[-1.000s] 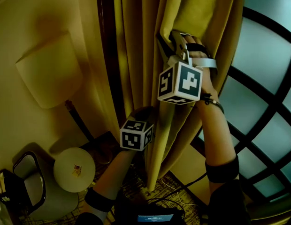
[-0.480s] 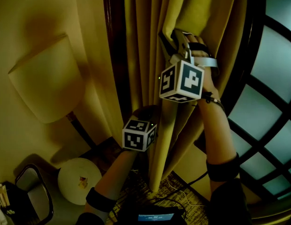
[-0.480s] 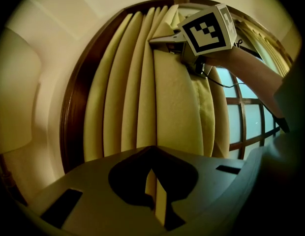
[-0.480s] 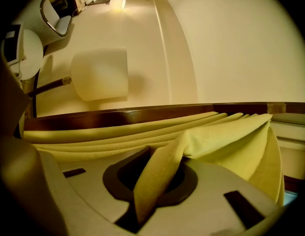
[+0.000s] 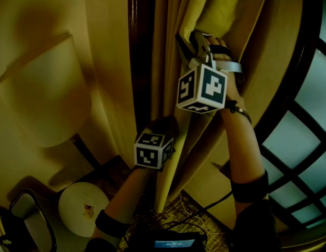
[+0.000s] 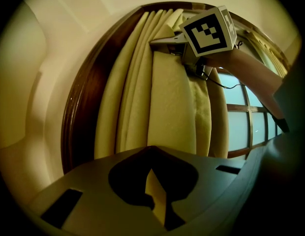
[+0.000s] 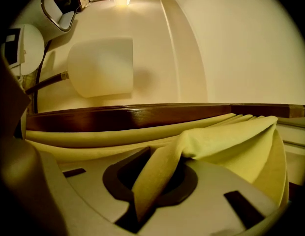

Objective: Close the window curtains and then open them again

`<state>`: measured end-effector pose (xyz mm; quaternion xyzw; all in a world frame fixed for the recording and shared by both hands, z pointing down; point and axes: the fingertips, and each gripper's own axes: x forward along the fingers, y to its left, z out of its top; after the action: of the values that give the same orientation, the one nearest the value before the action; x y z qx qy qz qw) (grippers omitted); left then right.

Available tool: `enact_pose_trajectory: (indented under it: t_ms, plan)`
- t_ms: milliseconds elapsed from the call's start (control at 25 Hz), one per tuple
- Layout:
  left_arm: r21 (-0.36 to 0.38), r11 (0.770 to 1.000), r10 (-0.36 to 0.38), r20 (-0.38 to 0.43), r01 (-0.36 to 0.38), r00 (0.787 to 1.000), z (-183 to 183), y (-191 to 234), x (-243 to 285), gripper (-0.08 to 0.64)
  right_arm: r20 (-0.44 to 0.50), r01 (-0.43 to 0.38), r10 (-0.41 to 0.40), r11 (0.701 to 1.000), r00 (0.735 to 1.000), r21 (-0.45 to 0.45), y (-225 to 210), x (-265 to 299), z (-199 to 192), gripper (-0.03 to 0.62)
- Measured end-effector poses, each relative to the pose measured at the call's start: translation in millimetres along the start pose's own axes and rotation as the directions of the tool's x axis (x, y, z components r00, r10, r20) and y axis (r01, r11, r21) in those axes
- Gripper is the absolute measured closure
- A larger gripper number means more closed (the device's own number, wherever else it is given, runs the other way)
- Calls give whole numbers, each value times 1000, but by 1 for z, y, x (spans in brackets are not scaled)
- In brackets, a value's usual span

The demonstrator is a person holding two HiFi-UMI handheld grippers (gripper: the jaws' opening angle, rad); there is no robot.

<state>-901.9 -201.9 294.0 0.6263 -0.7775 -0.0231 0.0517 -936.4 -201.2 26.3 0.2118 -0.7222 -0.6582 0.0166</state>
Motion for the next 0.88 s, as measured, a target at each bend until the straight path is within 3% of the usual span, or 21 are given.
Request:
enact_pose_trajectory:
  t_ms: [640,880]
  plan:
    - [-76,994,-75,25,77,997,9,62,28,556,-39,-80,78,996,996,-50,31,82,29,538]
    - [-72,989,-130,19,131,991,9,73,27,556,-78,-82,77,995,994,-56,36,96,35,538]
